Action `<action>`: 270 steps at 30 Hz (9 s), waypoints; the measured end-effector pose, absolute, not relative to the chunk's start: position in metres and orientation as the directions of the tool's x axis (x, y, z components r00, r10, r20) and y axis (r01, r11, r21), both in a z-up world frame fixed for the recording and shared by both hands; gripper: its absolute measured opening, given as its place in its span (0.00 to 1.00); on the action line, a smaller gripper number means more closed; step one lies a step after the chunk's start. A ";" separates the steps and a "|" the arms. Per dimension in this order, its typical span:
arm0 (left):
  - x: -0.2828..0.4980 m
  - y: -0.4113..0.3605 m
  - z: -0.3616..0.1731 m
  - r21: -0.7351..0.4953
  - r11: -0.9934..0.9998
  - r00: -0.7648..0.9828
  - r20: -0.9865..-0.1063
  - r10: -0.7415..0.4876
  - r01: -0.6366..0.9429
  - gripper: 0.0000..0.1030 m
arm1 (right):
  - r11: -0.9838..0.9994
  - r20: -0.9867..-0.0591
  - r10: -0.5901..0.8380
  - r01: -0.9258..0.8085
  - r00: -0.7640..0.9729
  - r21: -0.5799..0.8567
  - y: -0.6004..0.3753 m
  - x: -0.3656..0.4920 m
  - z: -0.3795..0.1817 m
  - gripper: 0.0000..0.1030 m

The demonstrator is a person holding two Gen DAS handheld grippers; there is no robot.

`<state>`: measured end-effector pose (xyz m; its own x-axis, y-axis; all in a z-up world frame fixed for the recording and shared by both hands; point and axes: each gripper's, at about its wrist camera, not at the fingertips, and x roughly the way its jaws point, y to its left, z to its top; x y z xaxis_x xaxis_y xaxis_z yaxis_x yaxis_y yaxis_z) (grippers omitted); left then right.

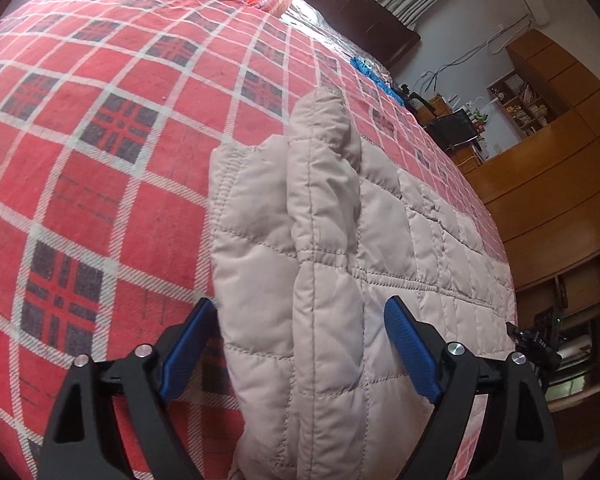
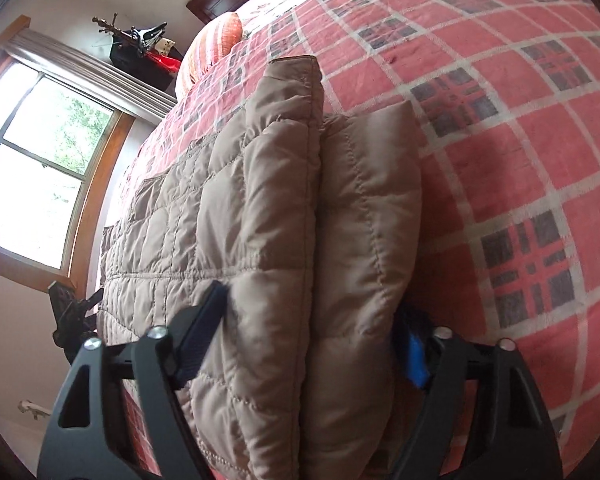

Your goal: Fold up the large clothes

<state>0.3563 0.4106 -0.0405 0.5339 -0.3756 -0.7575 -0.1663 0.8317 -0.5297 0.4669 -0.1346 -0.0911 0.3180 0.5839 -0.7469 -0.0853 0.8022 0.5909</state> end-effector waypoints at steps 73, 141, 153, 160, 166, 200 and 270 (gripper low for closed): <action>0.088 0.325 -0.025 -0.164 0.982 0.579 -0.812 -0.080 -0.095 0.37 | 0.880 -0.849 0.473 -0.169 0.234 0.444 -0.134 0.223 -0.065 0.42; 0.052 0.342 -0.040 -0.421 0.898 0.458 -0.828 -0.323 -0.128 0.62 | 0.963 -0.978 0.199 -0.197 0.061 0.184 -0.073 0.201 -0.079 0.04; 0.050 0.316 -0.004 -0.405 0.903 0.500 -0.818 -0.286 -0.146 0.24 | 0.965 -0.978 0.197 -0.185 0.061 0.183 -0.087 0.208 -0.071 0.04; 0.051 0.287 0.029 -0.361 0.930 0.542 -0.797 -0.266 -0.074 0.22 | 0.967 -0.981 0.183 -0.190 0.062 0.169 -0.083 0.208 -0.062 0.04; 0.063 0.237 0.053 -0.312 0.949 0.544 -0.789 -0.286 0.046 0.21 | 0.967 -0.981 0.180 -0.193 0.064 0.165 -0.076 0.205 -0.060 0.04; 0.080 0.174 0.046 -0.419 0.873 0.432 -0.759 -0.487 0.249 0.54 | 0.961 -0.978 0.195 -0.214 0.068 0.177 -0.076 0.205 -0.063 0.04; 0.092 0.256 0.037 -0.247 0.968 0.524 -0.831 -0.187 -0.046 0.51 | 0.846 -0.867 0.473 -0.354 0.155 0.398 0.006 0.180 0.059 0.07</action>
